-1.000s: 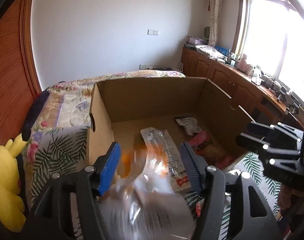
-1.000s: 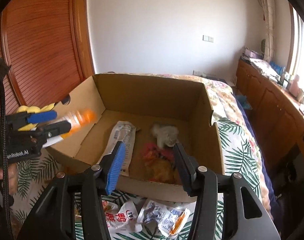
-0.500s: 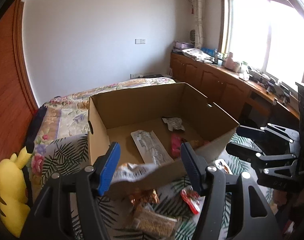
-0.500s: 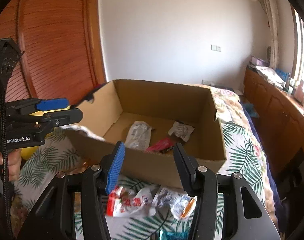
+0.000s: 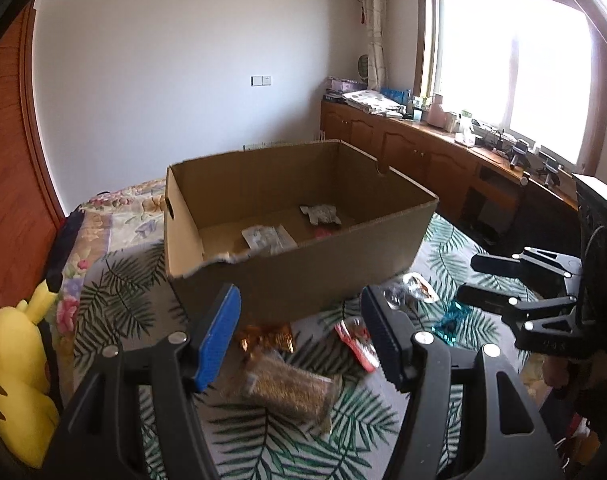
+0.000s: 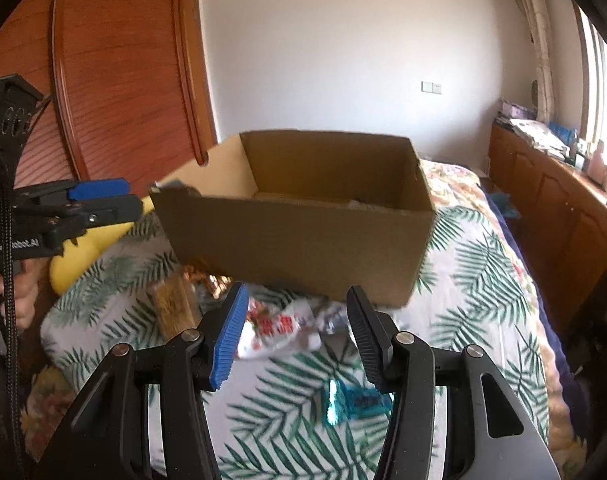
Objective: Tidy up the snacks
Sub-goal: 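Lower the right gripper onto the blue candy packet while the left gripper approaches the granola bar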
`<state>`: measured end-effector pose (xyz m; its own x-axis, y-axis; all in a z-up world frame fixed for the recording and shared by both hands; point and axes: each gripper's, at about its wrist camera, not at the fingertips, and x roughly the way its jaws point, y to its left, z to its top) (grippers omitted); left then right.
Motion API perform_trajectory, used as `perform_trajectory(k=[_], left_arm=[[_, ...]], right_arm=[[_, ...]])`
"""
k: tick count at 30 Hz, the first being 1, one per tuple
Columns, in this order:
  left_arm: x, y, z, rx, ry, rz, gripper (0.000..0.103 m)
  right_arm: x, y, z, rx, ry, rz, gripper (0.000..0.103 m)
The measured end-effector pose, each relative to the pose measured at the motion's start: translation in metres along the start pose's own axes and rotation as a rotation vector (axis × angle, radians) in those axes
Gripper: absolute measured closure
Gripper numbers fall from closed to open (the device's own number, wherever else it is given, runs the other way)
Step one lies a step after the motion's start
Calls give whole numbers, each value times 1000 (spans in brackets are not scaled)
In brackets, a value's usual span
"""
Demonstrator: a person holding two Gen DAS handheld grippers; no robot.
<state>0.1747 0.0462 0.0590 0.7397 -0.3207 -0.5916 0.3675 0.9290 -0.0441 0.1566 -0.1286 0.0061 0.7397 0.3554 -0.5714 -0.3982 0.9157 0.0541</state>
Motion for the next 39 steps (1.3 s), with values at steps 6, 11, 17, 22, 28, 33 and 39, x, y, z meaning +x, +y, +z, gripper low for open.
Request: perform_trajectory(k=[6,11,17,22,28,33,39], left_arm=[[0,-1,-30,-27,17,-6,40],[10,-1,-54,-28,42,19,40],[25,3,-75,-48,83,28,40],[36,8,-89,-70,114,32,40],[42,11,-98,-92,139,32,40],[46,10,-98,-107,146,23,40],[56,7,-97,-133,165,16,40]], right_arm=[[-4,-14,-31,31,39,-17,51],[-1,-25,-50,59,74,-30,51],[7,-32,-70,87,118,-30,51],[15,-36,-80,107,145,-26,51],[27,-46,-80,158,175,-20,51],[41,-56,-73,210,207,21,51],[55,-59,-61,184,227,-9,50]])
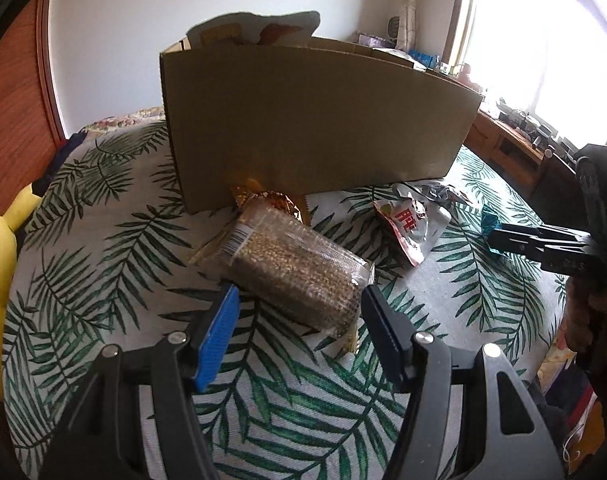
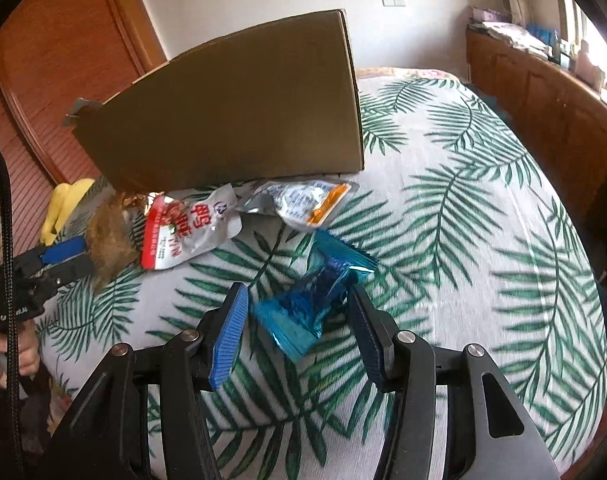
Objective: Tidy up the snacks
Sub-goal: 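Lower the right gripper onto the blue candy packet while the left gripper approaches the granola bar, then close the right gripper on the blue candy while the left gripper grasps the clear granola bar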
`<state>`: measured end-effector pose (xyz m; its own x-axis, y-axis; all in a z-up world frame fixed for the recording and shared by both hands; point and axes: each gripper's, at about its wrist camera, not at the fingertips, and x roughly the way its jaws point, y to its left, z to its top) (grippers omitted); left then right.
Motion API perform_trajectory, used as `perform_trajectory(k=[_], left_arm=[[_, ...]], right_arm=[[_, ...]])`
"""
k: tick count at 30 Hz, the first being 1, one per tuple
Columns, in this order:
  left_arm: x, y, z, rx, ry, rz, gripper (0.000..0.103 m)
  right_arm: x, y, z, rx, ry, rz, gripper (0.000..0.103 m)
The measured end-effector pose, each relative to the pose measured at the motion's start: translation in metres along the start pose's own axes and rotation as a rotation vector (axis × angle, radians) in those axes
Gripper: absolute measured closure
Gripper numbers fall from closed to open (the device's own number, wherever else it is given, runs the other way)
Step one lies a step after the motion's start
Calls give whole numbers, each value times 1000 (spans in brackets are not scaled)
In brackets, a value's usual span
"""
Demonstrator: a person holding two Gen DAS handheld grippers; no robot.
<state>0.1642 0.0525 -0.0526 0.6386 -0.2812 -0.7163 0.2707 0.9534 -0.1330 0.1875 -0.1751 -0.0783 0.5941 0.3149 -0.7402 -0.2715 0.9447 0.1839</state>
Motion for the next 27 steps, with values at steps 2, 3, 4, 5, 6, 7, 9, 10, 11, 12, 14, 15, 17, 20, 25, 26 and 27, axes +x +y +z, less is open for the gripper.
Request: perform_trajectory(k=[2,3,4,5,6,7,9,10,11,12,14,15,17,20,25,26,27], left_arm=[[3,-1,1,-11,7,-4,40],[5,-1,1,-16,9,-5,40],[6,-2,2,-19,12,-6,40],[6,-3,3,-23,13,-7,40],[7,-4,3,-25,13,-6,40],[8,-5,4,-25,13,-5,40],[10,-7,5,-28,17,-1,40],[11,-8,7,-30,19,2,40],[12,-8,8,-33,20,2,40],[13,-9,9,-36,22,2,40],[15,-10,12,-43,29,1,40],[16,-10,13,-45,34,2,39],[20,-12,18,-50,41,3,40],[23,-12,21,-61,43,7,39],[30,-16,28,-67,46,39,35],[33,-19,31,-64,43,55,35],[34,-20,32,-65,41,64,34]], right_arm=[[2,2,3,-24,-6,-28,50],[4,4,5,-33,-7,-39,50],[5,4,7,-41,-5,-49,50],[6,3,8,-48,-6,-57,50],[8,3,9,-52,-4,-60,51],[9,3,10,-58,-1,-60,59],[11,2,11,-71,-1,-57,62],[11,0,11,-72,-2,-59,62],[12,-1,11,-72,-2,-58,62],[13,-2,12,-69,-1,-55,62],[14,-3,12,-65,-3,-55,62],[15,-3,12,-69,-5,-58,62],[16,-1,12,-81,-7,-72,62],[19,7,12,-114,-4,-105,61],[24,20,9,-161,-2,-136,59],[24,20,8,-157,-3,-134,59],[24,20,8,-152,-4,-132,59]])
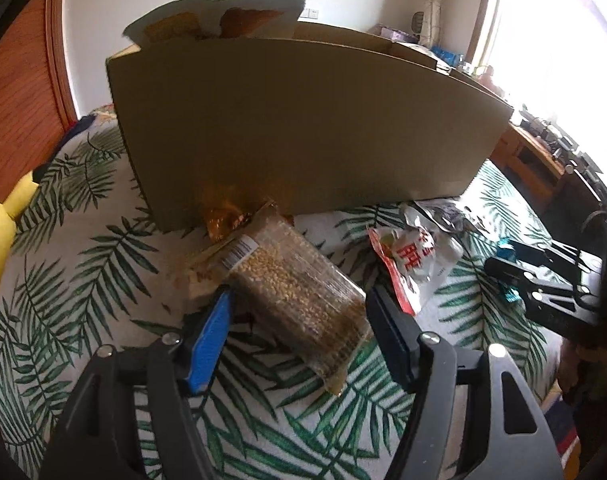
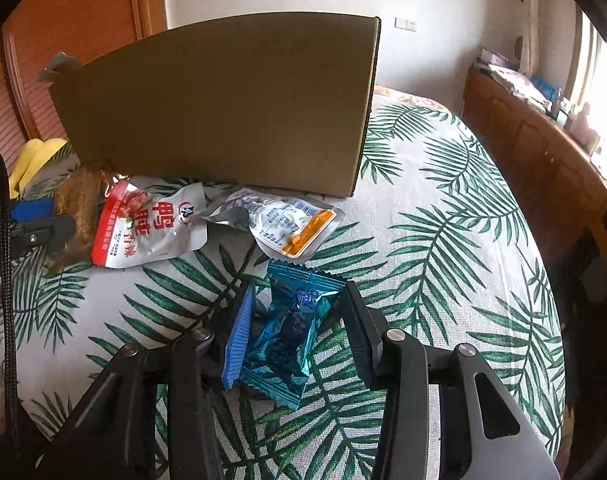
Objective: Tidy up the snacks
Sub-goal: 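Close the right gripper on the blue candy while the left gripper grasps the clear granola bar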
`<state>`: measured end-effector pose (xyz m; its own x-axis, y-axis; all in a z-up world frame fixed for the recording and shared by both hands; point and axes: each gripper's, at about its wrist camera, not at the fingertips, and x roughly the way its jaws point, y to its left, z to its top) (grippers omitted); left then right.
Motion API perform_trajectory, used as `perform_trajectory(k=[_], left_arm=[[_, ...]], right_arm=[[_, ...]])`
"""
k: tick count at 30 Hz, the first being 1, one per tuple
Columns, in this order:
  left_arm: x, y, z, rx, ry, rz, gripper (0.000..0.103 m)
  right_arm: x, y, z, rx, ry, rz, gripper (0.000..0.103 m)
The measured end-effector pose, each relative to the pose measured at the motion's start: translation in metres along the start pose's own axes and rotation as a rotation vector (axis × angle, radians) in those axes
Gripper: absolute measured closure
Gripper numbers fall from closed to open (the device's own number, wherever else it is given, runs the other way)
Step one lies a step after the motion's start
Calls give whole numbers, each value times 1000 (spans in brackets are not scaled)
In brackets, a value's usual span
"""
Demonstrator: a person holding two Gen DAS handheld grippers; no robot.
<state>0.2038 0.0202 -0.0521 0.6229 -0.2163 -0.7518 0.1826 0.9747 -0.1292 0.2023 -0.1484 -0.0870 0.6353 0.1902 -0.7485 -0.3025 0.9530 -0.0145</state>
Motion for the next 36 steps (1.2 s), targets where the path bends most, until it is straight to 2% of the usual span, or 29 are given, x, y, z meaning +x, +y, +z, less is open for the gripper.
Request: perform_trajectory(k=[10,17,21,24,27,31,32,33,36], left_arm=[[15,-9,19,-43,10,42,34],[22,-26,15,2,9,96,33],[23,-30,6,22,18,101,33],[25,-32,-5,29,41,88,37],[20,-36,-13,58,23,101,44],[18,-36,-19,72,13,103,46],[17,-36,-20,72,10,105,48],[15,-35,-21,73,7,104,54],[9,-28,-30,71,-3,95,57]], right_arm=[[0,0,-1,2,-4,2,59],[-1,-1,-2,3,-6,4,59],[-1,-1,-2,4,-7,6,59],[-1,-2,-2,4,-6,8,59],[-1,-1,-2,6,-6,8,59],[-1,-1,-2,5,-6,8,59],[-1,-1,-2,5,-6,7,59],[0,-1,-2,4,-6,8,59],[-1,-1,-2,6,-6,9,58]])
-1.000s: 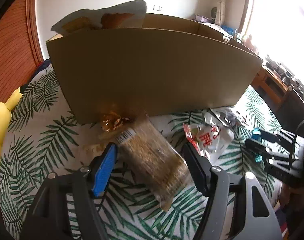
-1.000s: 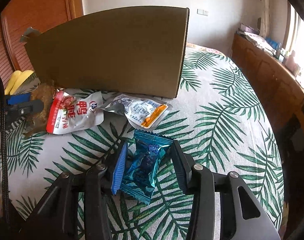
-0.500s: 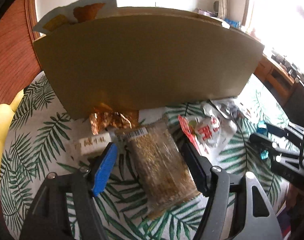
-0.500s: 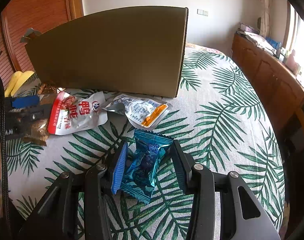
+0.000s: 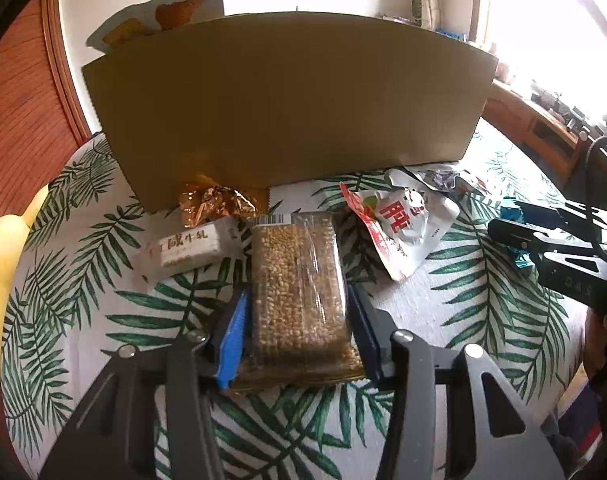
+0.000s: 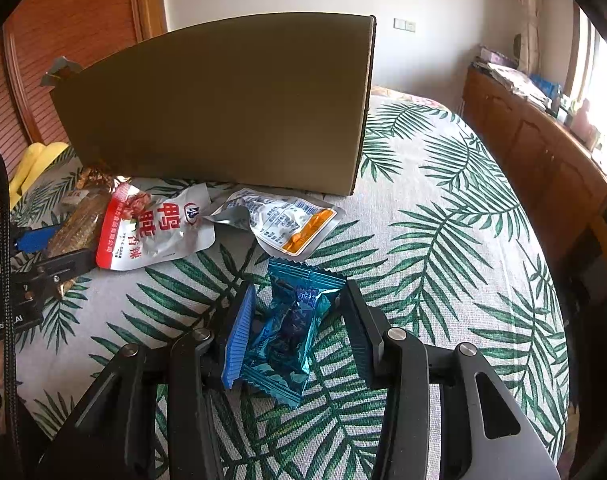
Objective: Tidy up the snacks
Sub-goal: 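Close the right gripper on the blue candy while the left gripper grasps the clear granola bar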
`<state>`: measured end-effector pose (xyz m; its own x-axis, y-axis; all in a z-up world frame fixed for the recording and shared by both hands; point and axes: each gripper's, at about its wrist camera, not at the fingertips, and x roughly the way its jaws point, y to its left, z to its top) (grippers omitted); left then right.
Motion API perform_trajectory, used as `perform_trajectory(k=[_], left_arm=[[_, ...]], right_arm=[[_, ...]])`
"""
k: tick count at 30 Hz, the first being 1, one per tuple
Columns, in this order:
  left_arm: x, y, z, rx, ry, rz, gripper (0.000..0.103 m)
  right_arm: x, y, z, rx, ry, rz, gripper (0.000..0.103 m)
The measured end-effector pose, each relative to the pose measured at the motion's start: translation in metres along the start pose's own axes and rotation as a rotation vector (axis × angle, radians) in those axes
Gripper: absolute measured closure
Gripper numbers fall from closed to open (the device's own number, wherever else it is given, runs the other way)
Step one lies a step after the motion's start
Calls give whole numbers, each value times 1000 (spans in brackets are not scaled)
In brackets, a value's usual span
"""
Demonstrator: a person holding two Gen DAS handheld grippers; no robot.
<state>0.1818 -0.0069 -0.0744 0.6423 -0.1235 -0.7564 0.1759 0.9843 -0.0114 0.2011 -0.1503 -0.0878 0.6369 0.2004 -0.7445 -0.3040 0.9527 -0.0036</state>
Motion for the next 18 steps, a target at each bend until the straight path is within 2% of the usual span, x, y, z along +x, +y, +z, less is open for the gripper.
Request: perform_trajectory(k=[8,18], left_arm=[[-16,6,-10,-44,-19,-54,58],[-40,0,-20,-28,-60,-87,60]], right_arm=[[0,0,0,-1,0,0,58],[0,0,0,0,-1,-2,60]])
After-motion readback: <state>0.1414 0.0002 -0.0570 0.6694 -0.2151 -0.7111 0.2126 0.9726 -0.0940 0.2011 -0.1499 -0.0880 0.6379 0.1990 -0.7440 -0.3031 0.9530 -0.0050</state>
